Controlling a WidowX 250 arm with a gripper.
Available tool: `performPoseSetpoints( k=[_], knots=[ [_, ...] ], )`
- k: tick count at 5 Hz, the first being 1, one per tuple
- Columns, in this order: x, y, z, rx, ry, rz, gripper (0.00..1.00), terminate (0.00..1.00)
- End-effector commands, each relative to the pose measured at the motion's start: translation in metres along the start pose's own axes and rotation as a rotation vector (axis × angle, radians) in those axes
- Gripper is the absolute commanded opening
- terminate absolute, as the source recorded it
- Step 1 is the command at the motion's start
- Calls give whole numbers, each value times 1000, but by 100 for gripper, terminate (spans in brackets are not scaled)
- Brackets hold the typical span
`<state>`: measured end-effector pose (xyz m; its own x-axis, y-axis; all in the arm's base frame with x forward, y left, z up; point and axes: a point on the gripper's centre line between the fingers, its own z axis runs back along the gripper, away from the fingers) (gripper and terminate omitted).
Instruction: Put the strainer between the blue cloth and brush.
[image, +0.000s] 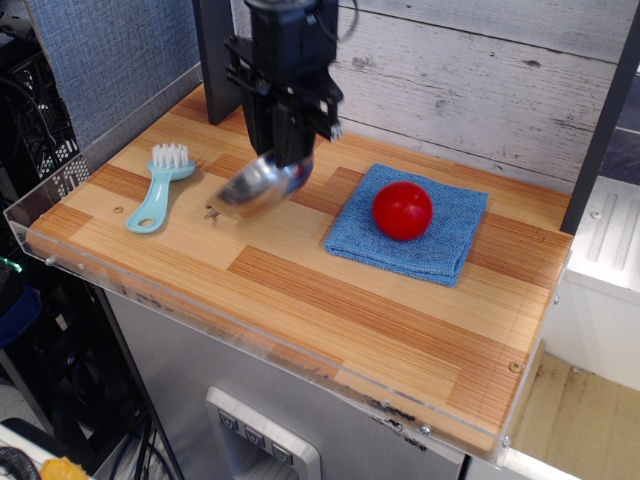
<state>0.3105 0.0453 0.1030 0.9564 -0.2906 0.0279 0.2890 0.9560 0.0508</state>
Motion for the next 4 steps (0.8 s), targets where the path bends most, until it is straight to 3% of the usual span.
performPoseSetpoints(
  k=[1, 2, 4],
  knots=[
    [22, 30, -10, -4, 19, 66, 0, 0],
    [29, 29, -24, 4, 58, 63, 0, 0],
    [43, 34, -36, 15, 70, 80, 0, 0]
  ],
)
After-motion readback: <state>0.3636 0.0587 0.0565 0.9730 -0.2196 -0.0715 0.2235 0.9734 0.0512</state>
